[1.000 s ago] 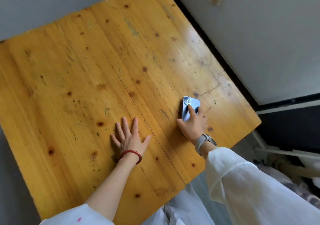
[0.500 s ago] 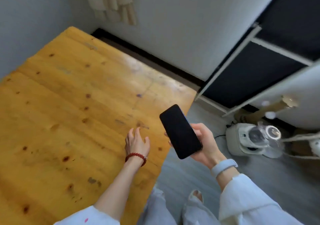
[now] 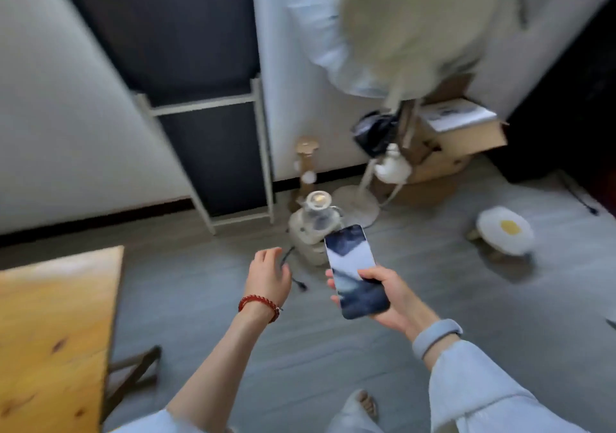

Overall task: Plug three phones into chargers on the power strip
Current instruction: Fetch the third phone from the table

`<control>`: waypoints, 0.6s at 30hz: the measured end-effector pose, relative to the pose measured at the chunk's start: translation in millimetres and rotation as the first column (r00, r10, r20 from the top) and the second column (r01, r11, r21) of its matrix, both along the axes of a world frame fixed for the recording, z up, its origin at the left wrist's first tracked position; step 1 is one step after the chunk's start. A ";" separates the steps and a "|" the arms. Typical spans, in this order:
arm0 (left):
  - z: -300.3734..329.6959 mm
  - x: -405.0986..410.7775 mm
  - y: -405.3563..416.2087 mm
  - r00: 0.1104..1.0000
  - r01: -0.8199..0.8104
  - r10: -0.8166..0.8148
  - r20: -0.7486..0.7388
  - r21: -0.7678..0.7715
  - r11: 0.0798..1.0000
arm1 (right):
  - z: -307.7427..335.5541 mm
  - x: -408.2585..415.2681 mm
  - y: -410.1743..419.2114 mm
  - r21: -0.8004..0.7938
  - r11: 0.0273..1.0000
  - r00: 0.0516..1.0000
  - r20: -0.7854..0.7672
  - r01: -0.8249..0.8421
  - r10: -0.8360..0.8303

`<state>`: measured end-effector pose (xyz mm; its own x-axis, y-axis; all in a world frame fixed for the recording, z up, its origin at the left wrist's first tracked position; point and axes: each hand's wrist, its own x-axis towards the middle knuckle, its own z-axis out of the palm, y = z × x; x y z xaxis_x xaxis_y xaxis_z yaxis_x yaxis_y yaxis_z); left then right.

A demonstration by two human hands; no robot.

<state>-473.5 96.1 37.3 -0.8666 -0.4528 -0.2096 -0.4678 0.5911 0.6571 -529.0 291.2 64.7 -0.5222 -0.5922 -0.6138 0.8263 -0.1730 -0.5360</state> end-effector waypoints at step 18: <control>5.9 -284.9 523.6 0.436 0.889 -0.899 -0.047 -0.133 0.438 | -7.0 -84.5 474.8 0.460 0.362 0.514 -0.263 0.811 -0.817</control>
<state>-758.4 619.8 43.2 -0.8095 0.5774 -0.1062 0.4140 0.6898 0.5940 -613.4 766.0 57.7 -0.5767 0.4879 -0.6553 0.4342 -0.4964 -0.7517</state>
